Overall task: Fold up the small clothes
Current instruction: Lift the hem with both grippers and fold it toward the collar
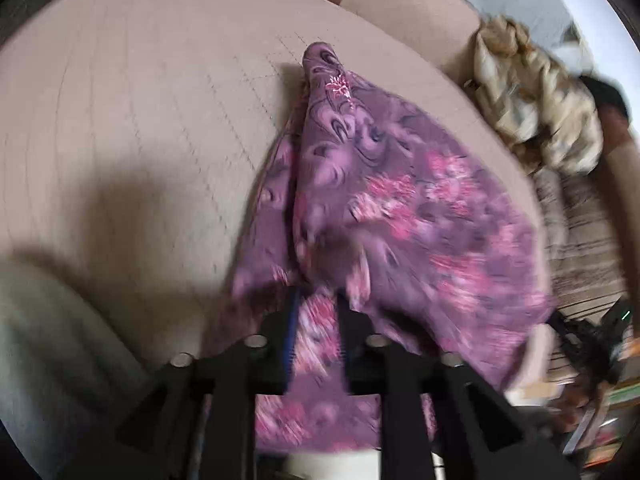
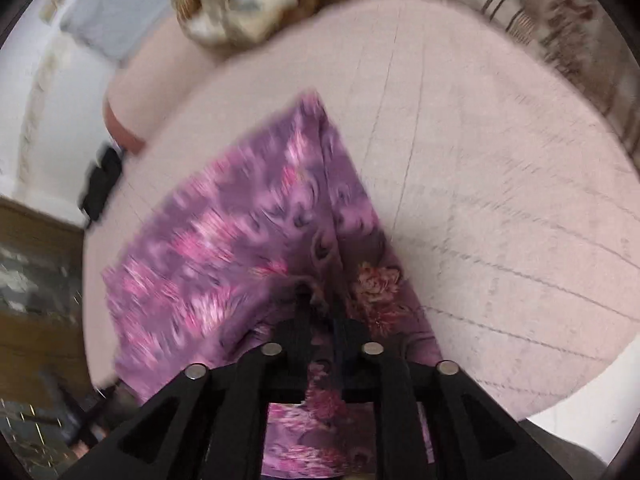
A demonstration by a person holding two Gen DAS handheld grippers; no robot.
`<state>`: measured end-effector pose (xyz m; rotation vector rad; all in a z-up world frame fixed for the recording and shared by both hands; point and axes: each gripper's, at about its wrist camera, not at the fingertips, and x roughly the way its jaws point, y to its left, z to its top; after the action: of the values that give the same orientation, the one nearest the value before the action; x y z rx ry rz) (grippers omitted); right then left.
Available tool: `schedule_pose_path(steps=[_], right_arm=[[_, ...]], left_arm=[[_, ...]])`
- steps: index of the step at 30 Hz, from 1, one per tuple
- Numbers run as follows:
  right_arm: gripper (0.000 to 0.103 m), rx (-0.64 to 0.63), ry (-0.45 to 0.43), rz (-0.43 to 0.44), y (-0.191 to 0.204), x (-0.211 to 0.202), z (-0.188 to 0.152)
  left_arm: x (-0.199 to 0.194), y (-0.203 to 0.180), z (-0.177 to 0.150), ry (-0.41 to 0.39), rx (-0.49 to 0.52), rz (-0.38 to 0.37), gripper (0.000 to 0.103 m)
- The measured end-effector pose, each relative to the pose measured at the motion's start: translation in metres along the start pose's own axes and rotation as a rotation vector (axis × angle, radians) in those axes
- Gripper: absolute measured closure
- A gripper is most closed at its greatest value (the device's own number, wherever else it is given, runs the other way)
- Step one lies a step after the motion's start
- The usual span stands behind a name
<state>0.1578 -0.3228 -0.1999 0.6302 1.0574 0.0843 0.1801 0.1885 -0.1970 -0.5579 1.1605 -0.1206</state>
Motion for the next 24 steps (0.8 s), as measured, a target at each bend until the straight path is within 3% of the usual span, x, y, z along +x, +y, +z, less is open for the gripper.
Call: schedule_pose_path(steps=[1, 2, 3, 7, 11, 15, 16, 17, 18, 21, 24], right_arm=[[0.055, 0.008, -0.054, 0.043, -0.001, -0.016, -0.006], [0.041, 0.020, -0.079, 0.065, -0.002, -0.023, -0.009], [0.029, 0.042, -0.110, 0.100, -0.005, -0.031, -0.017], [0.029, 0.073, -0.095, 0.203, 0.004, -0.029, -0.036], [0.029, 0.069, -0.003, 0.250, 0.029, 0.000, -0.041], [0.035, 0.141, 0.020, 0.191, 0.024, 0.026, -0.017], [0.049, 0.172, 0.037, 0.179, 0.018, 0.036, -0.008], [0.064, 0.189, 0.048, 0.157, 0.012, 0.041, -0.005], [0.084, 0.205, 0.045, 0.116, 0.006, 0.045, -0.003], [0.094, 0.206, 0.011, 0.165, 0.005, 0.029, -0.008], [0.096, 0.111, -0.057, 0.181, 0.021, -0.013, -0.018]], left_arm=[[-0.014, 0.005, -0.003, -0.036, -0.030, -0.036, 0.047], [-0.021, 0.007, -0.008, -0.058, -0.043, -0.049, 0.034], [-0.029, 0.007, -0.010, -0.072, -0.049, -0.060, 0.034], [-0.034, 0.006, -0.012, -0.032, -0.100, -0.130, 0.033], [-0.014, -0.009, 0.002, 0.040, -0.140, -0.169, 0.033], [0.024, -0.013, 0.021, 0.111, -0.172, -0.071, 0.035], [0.034, -0.014, 0.027, 0.131, -0.176, -0.025, 0.052], [0.036, -0.015, 0.029, 0.131, -0.159, 0.007, 0.082], [0.033, -0.019, 0.031, 0.115, -0.125, 0.053, 0.089], [-0.003, -0.028, 0.024, 0.003, -0.050, 0.007, 0.093], [-0.039, -0.026, 0.010, 0.001, -0.011, -0.066, 0.094]])
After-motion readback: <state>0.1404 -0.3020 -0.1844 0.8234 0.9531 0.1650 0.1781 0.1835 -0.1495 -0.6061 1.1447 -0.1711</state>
